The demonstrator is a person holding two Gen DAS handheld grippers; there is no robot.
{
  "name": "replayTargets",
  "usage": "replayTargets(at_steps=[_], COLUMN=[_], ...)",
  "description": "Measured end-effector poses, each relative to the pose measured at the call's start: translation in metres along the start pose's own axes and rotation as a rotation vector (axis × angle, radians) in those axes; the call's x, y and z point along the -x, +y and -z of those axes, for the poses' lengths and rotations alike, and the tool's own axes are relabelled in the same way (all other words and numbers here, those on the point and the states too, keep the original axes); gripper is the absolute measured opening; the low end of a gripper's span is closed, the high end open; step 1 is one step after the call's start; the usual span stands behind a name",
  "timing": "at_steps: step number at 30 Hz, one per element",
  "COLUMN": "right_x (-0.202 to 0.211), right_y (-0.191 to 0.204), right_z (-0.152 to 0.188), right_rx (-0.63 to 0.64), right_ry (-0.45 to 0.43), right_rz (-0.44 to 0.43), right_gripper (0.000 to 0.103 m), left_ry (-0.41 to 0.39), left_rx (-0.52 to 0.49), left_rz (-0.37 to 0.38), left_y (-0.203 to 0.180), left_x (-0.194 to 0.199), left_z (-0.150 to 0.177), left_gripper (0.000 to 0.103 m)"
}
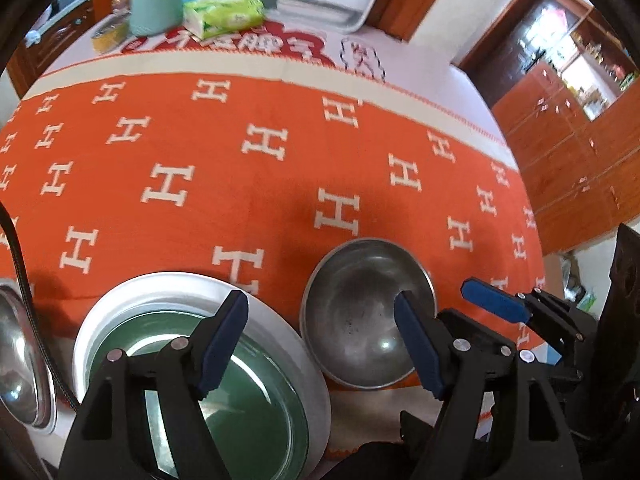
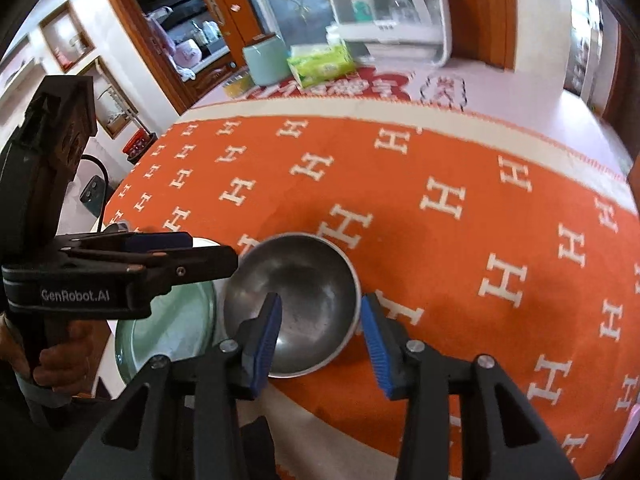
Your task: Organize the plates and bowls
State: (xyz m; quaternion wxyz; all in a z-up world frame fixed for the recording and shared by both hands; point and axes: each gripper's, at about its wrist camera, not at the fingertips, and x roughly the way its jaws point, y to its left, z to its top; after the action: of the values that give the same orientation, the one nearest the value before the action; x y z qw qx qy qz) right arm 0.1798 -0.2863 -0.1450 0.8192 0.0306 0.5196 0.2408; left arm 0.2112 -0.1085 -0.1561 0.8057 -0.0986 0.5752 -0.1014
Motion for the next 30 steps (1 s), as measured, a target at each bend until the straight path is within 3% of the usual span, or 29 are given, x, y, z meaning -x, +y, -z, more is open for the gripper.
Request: replayTargets(at_steps=[10,15,17,19,23,30], right_x=[-0.035,-0.044,-0.046,-0.048,-0.048,-0.047], right_y=[-0.017,-0.024,-0.026,-0.029,-0.032,-0.034], right_z=[0.002,0.003,0.004,0.004,0.005,0.006], right_rx=[-0.022,-0.041,-0.053,-0.066,-0.090,-0.108], right_ry=[0.141,0.176,0.185,0.192,0.192,0.184], right_rz=[-0.067,-0.086,-0.094,-0.101,-0.132,-0.143], right_gripper=[0.042,0.041,0.041,0.037,0.030,0.022], left_ry=[0.177,0.246,0.261,0.273,0.294,0.302], left_rx=[-0.018,-0.022,-0.020,-0.020,-0.015,-0.006], left_rz=[-0.023,-0.036,-0.043,-0.050,-0.058,-0.041], left_y=[-0.006,-0.008,-0.007,-0.007,-0.006,-0.005], left_x=[-0.054,-0.073,-0.078,-0.082,-0.089,-0.092], left_z=[-0.012,-0.012,-0.013,-0.014,-0.015,-0.016], left_gripper=[0.073,0.063,0.050,0.047,0.027,0.023])
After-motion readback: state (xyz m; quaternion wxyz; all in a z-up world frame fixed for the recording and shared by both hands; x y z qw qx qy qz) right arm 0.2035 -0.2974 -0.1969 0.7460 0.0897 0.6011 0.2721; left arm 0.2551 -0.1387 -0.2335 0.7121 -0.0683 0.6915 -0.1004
